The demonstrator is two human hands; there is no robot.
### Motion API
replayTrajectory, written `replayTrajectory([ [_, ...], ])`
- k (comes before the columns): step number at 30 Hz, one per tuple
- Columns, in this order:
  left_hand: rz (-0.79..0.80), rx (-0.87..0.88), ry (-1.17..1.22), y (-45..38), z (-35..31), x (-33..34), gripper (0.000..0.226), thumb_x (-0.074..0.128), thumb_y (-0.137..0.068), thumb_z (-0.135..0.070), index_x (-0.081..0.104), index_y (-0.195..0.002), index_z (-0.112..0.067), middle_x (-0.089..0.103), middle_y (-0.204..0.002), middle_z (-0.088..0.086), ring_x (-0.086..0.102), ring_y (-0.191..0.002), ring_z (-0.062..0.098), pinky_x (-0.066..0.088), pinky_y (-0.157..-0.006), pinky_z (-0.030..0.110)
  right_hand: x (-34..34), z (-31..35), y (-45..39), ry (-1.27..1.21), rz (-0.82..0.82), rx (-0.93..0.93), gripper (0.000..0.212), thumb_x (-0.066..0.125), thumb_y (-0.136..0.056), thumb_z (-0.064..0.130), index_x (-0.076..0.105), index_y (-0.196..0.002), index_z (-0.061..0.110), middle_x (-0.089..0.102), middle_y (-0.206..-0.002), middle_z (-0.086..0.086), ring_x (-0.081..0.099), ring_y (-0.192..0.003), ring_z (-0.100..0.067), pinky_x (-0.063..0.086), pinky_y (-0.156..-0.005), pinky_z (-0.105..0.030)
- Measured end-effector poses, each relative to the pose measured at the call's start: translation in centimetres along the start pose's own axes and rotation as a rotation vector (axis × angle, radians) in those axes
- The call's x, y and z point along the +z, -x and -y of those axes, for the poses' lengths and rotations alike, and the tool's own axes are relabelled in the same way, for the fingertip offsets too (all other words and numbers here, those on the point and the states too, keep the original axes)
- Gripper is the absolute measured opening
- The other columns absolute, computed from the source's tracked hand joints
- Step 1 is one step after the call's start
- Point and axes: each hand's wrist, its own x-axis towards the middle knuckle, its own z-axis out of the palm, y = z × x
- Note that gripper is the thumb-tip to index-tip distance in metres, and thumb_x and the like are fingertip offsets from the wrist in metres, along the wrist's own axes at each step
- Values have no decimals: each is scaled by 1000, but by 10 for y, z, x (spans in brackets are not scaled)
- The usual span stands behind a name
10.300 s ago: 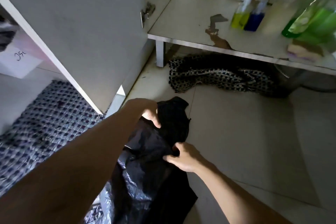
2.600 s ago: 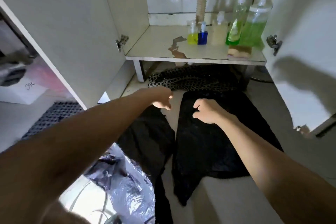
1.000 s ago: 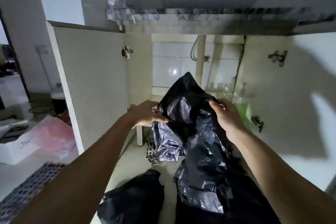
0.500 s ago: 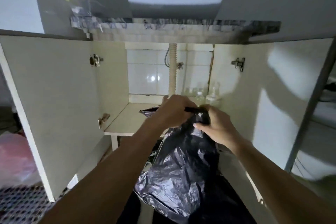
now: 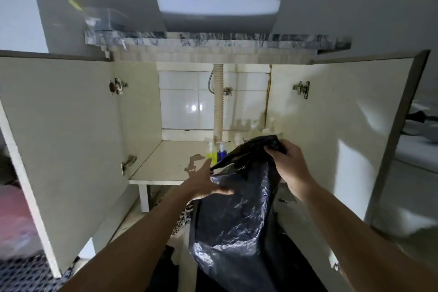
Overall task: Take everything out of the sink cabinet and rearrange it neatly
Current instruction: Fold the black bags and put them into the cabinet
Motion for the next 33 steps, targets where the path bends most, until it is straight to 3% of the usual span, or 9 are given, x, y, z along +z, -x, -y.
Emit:
replayTrajectory([
  [4, 23, -70, 43, -4, 5, 6, 106, 85, -66, -38, 22, -149, -22, 36, -150, 5, 35, -137, 22, 29, -113, 36, 0, 2, 4, -133, 80, 59, 13, 64, -87, 7, 69, -79, 17, 69, -83, -11, 65, -81, -27, 51, -81, -42],
  [8, 56, 60, 34, 1, -5, 14, 87, 82, -70, -36, 36, -143, -27, 43, -144, -6, 40, -132, 14, 30, -107, 28, -3, 5, 12, -195, 206, 77, 18, 59, -90, 3, 69, -82, 15, 68, -76, -2, 65, -67, -13, 49, -61, -20],
  [11, 76, 160, 46, 6, -17, 17, 88, 80, -74, -26, 30, -146, -31, 41, -133, -18, 38, -123, 5, 31, -101, 24, -4, 7, 14, -212, 260, 81, 18, 57, -90, 4, 69, -85, 16, 70, -80, -1, 66, -74, -15, 50, -68, -25],
  [15, 25, 125, 98, 5, -26, 25, 70, 74, -81, -24, 40, -141, -25, 50, -138, -1, 44, -129, 18, 35, -96, 23, -7, 8, 15, -214, 325, 73, 16, 58, -91, 7, 69, -89, 18, 71, -83, 1, 69, -75, -10, 51, -67, -21],
  [19, -53, 173, 22, 6, -26, 13, 18, 60, -93, -19, 60, -111, -17, 63, -104, 3, 59, -95, 14, 49, -86, 29, -8, 3, 9, -168, 166, 60, 8, 63, -89, 14, 69, -85, 16, 71, -85, -8, 69, -80, -22, 54, -72, -34],
  [22, -171, 276, -90, 2, -21, -3, 26, 68, -87, -17, 66, -109, -2, 70, -101, 17, 67, -93, 30, 55, -83, 43, -12, -13, 0, -79, -2, 120, 32, 65, -78, 37, 67, -81, 6, 69, -89, -25, 66, -89, -43, 53, -81, -52],
  [26, -141, 203, -271, -3, -19, -13, 39, 74, -74, -42, 72, -103, -17, 72, -100, 8, 64, -95, 22, 47, -91, 36, -16, -31, -9, 94, -100, 303, 39, 57, -87, 36, 63, -81, -1, 67, -87, -19, 65, -88, -39, 44, -70, -35],
  [28, -73, 195, -432, -4, -18, -15, 43, 70, -71, -51, 72, -95, -15, 70, -98, 8, 60, -89, 19, 40, -78, 27, -18, -38, -11, 163, -116, 379, 37, 53, -91, 37, 60, -85, 1, 64, -95, -19, 61, -92, -35, 42, -75, -34],
  [33, 11, 206, -465, 4, -19, -25, 33, 70, -83, -32, 71, -94, -2, 49, -87, 4, 45, -74, 7, 27, -60, 13, -22, -46, -7, 432, -12, 471, 52, 45, -97, 36, 50, -130, -4, 52, -134, -23, 49, -123, -38, 39, -101, -37],
])
